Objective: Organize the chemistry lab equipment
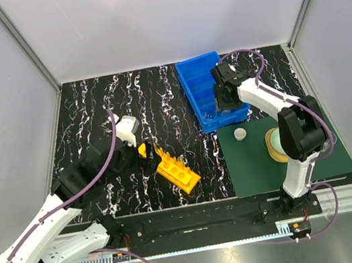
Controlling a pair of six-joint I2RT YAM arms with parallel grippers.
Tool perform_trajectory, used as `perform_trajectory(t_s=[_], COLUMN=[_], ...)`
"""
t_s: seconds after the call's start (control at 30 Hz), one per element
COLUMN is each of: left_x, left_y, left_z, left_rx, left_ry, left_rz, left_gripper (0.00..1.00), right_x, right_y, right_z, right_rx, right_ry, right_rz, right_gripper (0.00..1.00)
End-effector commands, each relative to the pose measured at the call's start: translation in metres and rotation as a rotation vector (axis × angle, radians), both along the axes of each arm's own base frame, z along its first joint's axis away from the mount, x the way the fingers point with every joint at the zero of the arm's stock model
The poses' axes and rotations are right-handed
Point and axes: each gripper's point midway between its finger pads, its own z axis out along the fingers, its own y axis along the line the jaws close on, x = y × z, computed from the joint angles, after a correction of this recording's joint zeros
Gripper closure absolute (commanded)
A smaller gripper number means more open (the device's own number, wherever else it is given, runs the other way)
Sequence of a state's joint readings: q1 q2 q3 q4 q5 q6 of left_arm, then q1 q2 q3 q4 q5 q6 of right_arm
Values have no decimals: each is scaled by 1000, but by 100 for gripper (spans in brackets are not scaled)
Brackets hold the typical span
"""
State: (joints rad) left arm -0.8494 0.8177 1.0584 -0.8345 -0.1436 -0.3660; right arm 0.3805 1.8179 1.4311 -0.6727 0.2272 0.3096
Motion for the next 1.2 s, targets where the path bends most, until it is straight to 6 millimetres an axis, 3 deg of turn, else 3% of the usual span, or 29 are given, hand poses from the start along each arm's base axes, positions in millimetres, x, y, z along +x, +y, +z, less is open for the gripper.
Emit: perform_trajectory(t_s=[0.0,0.43,0.63,0.9,1.17], left_x=[8,11,13,13,13], left_y=[0,-2,-3,-3,-3], left_z=[12,7,5,1,0], left_rx=[-15,10,20,26,28], left_ry=[-47,-36,-37,-30,-27], left_rz=[19,16,18,15,15], left_gripper=[1,1,1,1,1], right_x=[15,16,16,15,19], right_y=[0,-16,-20,-19,-17], right_z=[0,-33,-41,-44,-28], right_rx=[-19,-1,7,10,26], right_ry=[-57,-17,-7,3,-30], right_rz=[-7,-51,-63,-65,-63], right_gripper=[100,99,79,65,48])
